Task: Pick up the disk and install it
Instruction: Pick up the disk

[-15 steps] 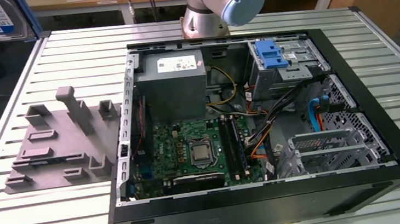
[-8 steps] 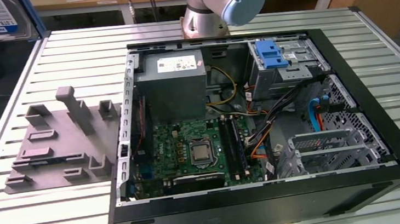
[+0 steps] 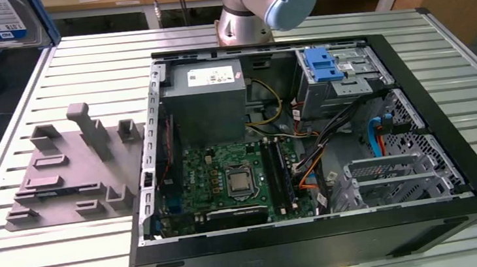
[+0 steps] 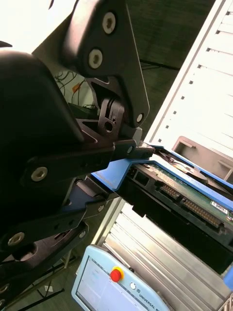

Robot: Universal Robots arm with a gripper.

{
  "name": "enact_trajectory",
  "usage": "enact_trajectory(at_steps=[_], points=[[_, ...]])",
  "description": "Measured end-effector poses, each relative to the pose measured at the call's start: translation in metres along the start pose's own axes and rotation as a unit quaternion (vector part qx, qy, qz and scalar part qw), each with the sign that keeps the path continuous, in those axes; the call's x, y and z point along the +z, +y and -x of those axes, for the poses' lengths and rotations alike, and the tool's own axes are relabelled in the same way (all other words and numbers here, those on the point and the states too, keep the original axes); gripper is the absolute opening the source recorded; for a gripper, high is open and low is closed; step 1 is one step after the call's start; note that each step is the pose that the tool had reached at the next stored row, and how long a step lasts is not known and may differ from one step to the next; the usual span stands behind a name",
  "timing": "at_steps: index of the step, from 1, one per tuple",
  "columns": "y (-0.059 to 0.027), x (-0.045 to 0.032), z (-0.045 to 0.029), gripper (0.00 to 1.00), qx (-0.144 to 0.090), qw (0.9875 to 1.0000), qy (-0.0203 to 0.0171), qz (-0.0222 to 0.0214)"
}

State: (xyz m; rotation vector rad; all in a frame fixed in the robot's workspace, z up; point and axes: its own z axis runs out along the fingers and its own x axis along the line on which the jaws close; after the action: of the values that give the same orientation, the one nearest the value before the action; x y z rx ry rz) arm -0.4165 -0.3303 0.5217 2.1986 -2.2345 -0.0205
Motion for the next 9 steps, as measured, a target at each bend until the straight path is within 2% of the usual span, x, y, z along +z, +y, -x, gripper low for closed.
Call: enact_trajectory(at_steps=[9], points=[[-0.0098, -0.0002, 0.0002, 0.36, 0.000, 1.0000, 0.0000, 0.0000]])
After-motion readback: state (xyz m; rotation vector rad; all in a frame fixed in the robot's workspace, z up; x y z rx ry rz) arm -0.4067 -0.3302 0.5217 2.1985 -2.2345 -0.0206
